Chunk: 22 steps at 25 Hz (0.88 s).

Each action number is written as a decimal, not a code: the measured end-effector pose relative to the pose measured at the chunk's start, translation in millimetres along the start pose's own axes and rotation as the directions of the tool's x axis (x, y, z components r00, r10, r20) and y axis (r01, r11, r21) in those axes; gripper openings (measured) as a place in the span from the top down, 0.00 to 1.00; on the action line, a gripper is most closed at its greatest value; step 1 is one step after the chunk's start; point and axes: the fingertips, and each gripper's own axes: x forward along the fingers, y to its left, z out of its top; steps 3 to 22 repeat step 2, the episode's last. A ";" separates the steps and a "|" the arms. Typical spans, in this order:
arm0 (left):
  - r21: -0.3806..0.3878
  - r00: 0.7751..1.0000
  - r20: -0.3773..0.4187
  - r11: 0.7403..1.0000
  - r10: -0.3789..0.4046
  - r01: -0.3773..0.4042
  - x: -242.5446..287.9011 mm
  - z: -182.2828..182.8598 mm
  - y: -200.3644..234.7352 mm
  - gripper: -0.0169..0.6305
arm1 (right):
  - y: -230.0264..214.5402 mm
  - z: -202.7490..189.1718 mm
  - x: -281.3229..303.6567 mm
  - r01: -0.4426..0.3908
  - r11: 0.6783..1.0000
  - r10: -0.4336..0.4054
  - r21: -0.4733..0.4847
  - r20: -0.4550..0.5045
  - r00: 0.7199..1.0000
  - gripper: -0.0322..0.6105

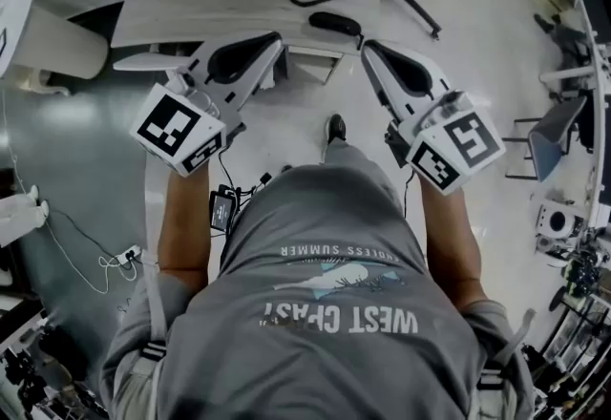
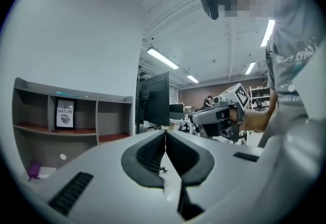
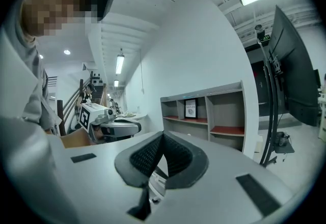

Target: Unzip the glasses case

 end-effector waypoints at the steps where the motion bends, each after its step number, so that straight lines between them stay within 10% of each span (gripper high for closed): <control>1: 0.000 1.000 0.000 1.000 0.000 0.000 -2.1 2.7 -4.9 0.97 | 2.5 2.0 -5.4 0.002 1.000 -0.002 0.000 0.001 1.000 0.94; 22: 0.000 1.000 -0.001 1.000 0.000 0.000 -4.1 5.5 -9.9 0.97 | 5.0 4.1 -10.8 0.005 1.000 -0.005 0.000 0.001 1.000 0.94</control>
